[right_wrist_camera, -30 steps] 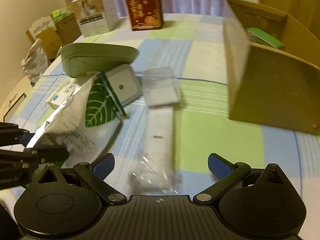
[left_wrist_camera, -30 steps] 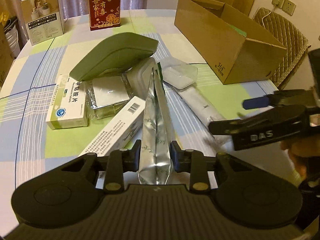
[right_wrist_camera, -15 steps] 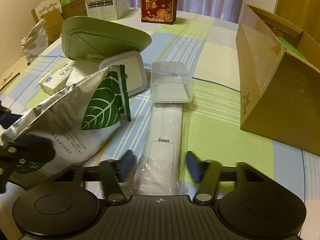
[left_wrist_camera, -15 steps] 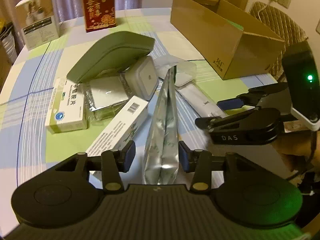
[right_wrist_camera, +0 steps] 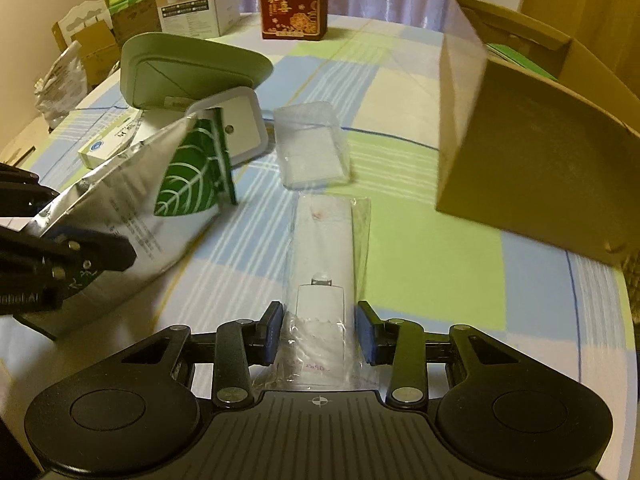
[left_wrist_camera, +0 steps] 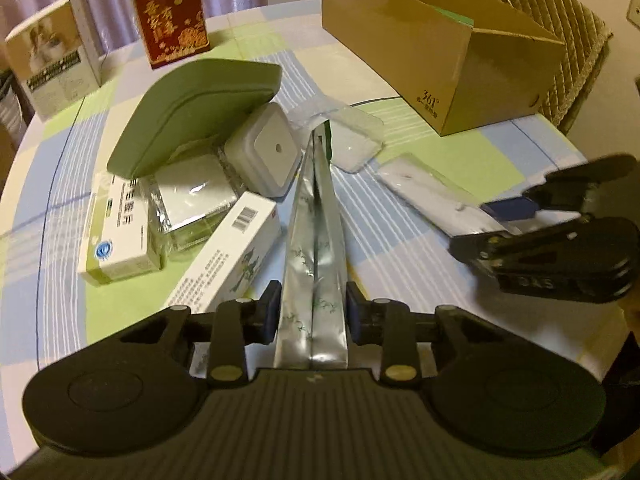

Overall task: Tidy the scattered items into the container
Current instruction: 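Lift and carry the foil bag and wrapped white item toward the cardboard box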

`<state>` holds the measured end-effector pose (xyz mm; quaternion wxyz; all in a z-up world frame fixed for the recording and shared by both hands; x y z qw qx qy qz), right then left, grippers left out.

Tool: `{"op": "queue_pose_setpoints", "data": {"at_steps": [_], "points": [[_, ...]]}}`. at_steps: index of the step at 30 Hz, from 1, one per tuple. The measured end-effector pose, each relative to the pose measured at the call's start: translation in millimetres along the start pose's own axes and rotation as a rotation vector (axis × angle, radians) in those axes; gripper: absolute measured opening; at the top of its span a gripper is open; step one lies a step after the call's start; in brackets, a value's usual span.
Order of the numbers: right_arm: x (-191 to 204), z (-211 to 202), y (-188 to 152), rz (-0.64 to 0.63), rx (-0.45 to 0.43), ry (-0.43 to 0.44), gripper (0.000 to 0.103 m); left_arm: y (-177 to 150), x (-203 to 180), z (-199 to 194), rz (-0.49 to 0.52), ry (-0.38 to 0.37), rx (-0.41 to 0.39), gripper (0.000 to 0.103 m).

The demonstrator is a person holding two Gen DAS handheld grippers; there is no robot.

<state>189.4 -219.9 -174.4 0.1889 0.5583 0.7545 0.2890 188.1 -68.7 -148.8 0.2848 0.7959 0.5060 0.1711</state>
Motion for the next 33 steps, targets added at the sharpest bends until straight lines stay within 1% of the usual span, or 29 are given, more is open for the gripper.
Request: {"op": "queue_pose_setpoints", "data": {"at_steps": [5,10,15,20,25,33], "points": [[-4.1,-22.5,-5.6,0.032,-0.021,-0.009,0.041,-0.8,-2.2,-15.9,-0.026,-0.014,-0.02,0.027],[-5.7,-39.9,-7.4,0.056,-0.039,-0.017,0.041,-1.1,-6.8,-30.1,-0.029,-0.015,-0.035,0.027],[-5.6,-55.5,-5.7,0.073,-0.062,-0.019,0.041,0.7,-10.8,-45.1,-0.032,-0.013,-0.068,0.027],[-5.6,-68.5,-0.5,0.076,-0.091,-0.022,0.041,7.3,-12.6,-63.5,-0.061,-0.033,-0.127,0.027],[-4.9,-81.0,8.1,0.071,-0.124,-0.027,0.041,19.7,-10.6,-84.9,-0.102,-0.062,-0.205,0.027],[-2.5,-100.9,21.4,0.067,-0.181,-0.028,0.041,36.8,-15.6,-109.4,-0.085,-0.073,-0.295,0.027]]}}
Point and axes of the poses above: each gripper's, at about its wrist camera, not at the fingertips, and z roughly the way its jaws point, x to its left, y to its top, the point moved 7 cm from there along z, roughly the way its jaws point, and after that the axes turned 6 degrees about -x, right-handed, at the moved point
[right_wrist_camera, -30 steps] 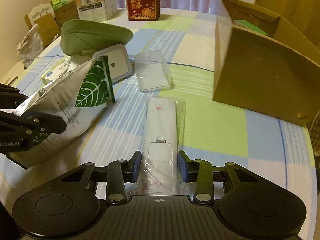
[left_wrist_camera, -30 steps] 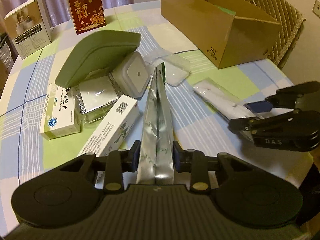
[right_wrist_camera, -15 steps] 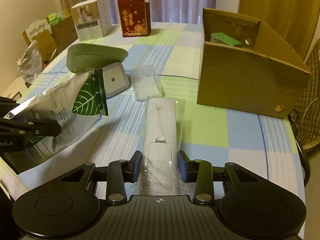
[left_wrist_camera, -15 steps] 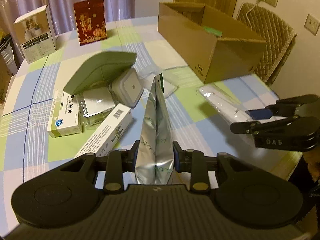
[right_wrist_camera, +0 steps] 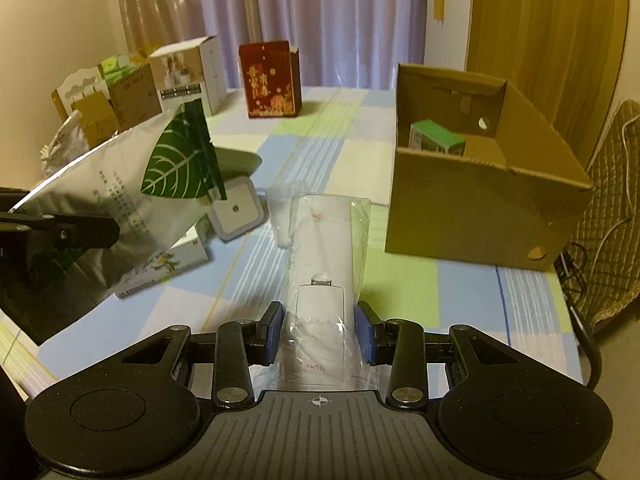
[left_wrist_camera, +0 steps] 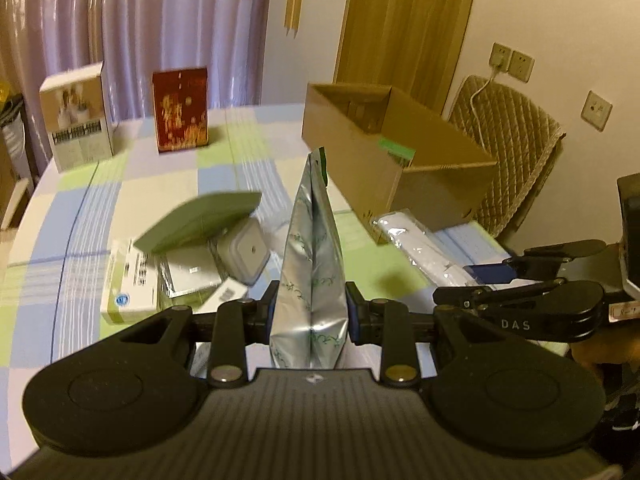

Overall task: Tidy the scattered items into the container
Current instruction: 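Lift and carry the foil bag and wrapped white item toward the cardboard box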

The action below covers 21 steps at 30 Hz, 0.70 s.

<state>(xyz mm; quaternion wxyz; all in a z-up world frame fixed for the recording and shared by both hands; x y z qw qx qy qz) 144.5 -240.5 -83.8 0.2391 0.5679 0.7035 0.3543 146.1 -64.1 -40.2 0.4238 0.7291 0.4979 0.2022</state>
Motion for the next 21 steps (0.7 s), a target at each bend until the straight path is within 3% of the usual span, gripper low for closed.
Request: {"op": "queue_pose_setpoints", "data": {"at_steps": [21], "points": [[-4.5,-22.2,42.8,-0.024,-0.096,-0.01,0.041,20.6,-11.4,-8.3,0.072,-0.019,-0.1,0.027]]}}
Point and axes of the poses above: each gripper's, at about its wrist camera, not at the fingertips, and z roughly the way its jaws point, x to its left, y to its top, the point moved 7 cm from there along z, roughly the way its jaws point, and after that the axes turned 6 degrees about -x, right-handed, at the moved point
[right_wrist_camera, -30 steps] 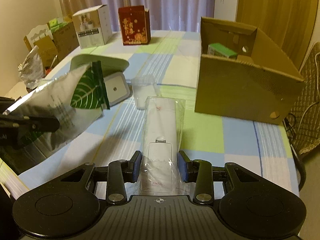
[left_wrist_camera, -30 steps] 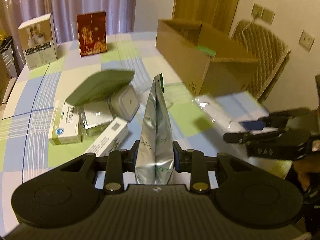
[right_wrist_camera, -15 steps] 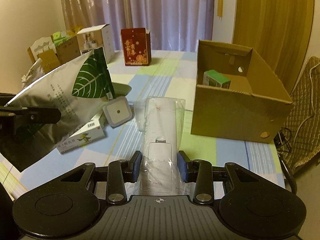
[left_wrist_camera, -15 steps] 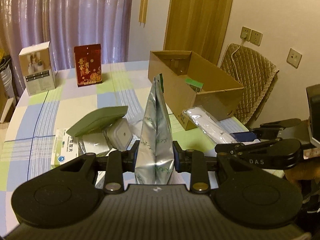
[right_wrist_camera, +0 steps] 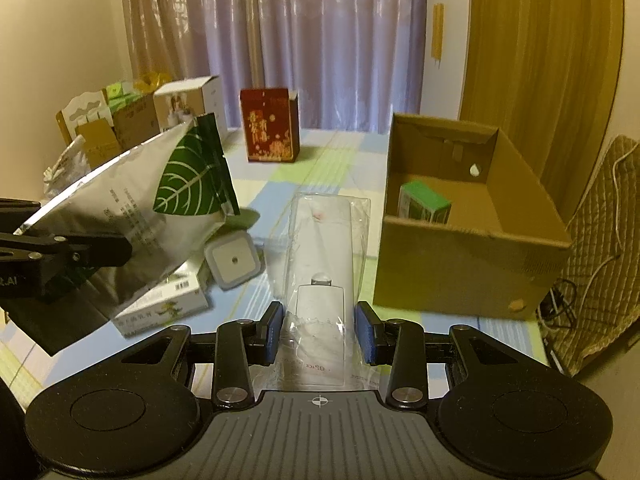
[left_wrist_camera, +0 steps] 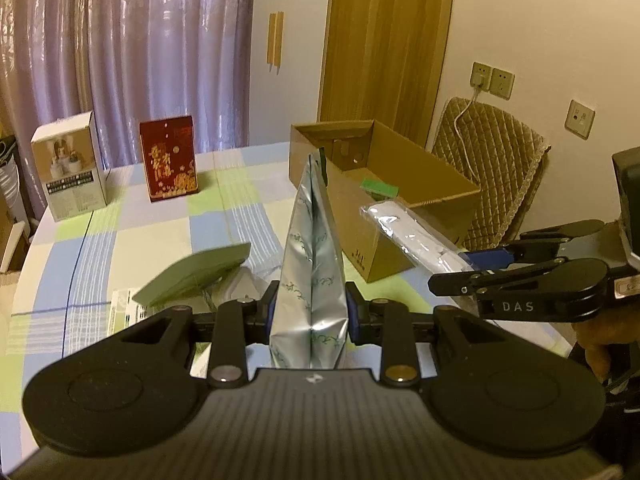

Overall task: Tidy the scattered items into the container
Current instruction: 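Lift and carry the foil bag and wrapped white item toward the cardboard box, then open the left tool to drop the foil bag into the box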

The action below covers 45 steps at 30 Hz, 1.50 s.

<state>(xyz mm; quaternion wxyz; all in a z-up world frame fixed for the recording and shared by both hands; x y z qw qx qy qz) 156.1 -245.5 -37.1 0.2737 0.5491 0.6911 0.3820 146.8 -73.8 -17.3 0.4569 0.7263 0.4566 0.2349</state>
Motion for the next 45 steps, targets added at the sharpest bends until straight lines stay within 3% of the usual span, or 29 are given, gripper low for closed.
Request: {"op": "queue_pose_setpoints", "data": {"at_steps": [10,20,30,45], "points": [[-17.6,-15.0,53.9,-0.019,-0.09,-0.039,0.041,34.0,-9.0,9.4,0.029,-0.018,-0.034,0.027],[-84.1,2.5,89.4,-0.017,-0.134,-0.151,0.041,89.3,-35.1,60.3,0.082,-0.098,-0.056,0.027],[-151.8,31.3,79.3,-0.006,-0.102,-0.23,0.041,104.2,-64.7,145.1,0.106,-0.178,-0.024,0.027],[-190.8,60.4,67.5,0.029,-0.051,-0.248,0.041,112.1,-87.8,244.1,0.114,-0.221,0.012,0.027]]}}
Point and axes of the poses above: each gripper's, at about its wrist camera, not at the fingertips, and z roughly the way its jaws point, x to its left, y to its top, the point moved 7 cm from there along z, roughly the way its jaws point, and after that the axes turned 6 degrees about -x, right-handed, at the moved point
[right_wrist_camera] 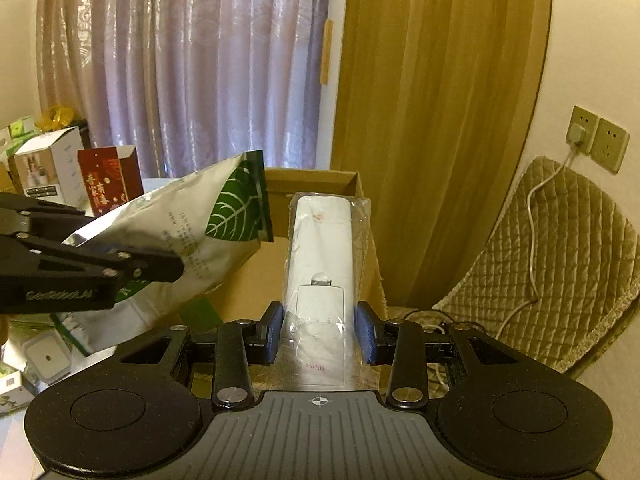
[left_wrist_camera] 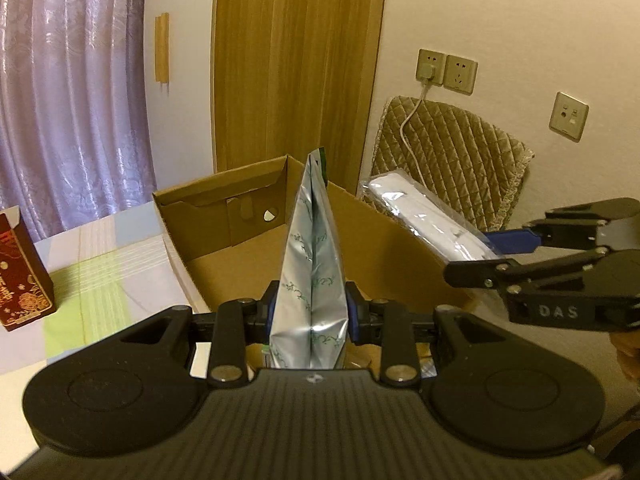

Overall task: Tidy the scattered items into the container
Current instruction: 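Open the left tool to drop the foil bag into the box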

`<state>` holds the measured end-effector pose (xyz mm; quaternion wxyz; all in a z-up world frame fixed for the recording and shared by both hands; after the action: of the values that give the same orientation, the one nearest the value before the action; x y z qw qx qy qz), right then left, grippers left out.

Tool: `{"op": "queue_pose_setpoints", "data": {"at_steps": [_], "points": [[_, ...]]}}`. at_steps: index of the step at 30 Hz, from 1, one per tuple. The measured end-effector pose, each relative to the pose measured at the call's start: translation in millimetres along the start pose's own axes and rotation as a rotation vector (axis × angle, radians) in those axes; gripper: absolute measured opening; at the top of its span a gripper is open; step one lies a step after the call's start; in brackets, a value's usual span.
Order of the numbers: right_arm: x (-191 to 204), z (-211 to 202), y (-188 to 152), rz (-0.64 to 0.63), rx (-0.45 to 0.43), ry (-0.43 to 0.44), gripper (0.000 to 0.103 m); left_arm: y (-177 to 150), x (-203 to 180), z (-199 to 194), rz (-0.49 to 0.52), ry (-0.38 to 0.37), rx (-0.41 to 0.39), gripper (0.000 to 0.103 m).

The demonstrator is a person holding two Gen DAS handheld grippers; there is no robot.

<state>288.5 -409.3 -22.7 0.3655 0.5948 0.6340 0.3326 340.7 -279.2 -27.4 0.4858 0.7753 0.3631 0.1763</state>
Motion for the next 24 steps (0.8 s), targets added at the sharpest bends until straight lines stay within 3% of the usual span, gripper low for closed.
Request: {"op": "queue_pose_setpoints", "data": {"at_steps": [12,13,14,15,24], "points": [[-7.0,15.6,-2.4,0.01,0.031,-0.002,0.041,19.9,12.3,33.9,-0.013,-0.007,-0.025,0.028],[-7.0,16.7,-2.2,0.01,0.033,-0.002,0.041,22.1,13.0,34.0,-0.017,-0.004,-0.033,0.032],[-7.0,17.5,-2.0,0.01,0.035,-0.002,0.041,24.4,13.7,33.6,-0.021,-0.004,-0.039,0.044],[-6.9,18.2,-1.8,0.009,0.036,-0.001,0.041,26.5,14.5,31.7,-0.023,-0.005,-0.05,0.047],[-4.6,21.0,-0.3,0.01,0.047,0.004,0.041,21.0,24.7,19.5,-0.029,0.023,-0.049,0.047]]}}
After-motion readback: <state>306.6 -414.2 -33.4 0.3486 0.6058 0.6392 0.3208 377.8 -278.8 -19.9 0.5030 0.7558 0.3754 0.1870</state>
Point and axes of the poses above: each gripper's, at about its wrist camera, not at the fingertips, and z roughly the way its jaws point, x to its left, y to its top, the point moved 7 cm from there along z, roughly the way its jaws point, and after that the axes turned 6 degrees about -x, right-handed, at the moved point
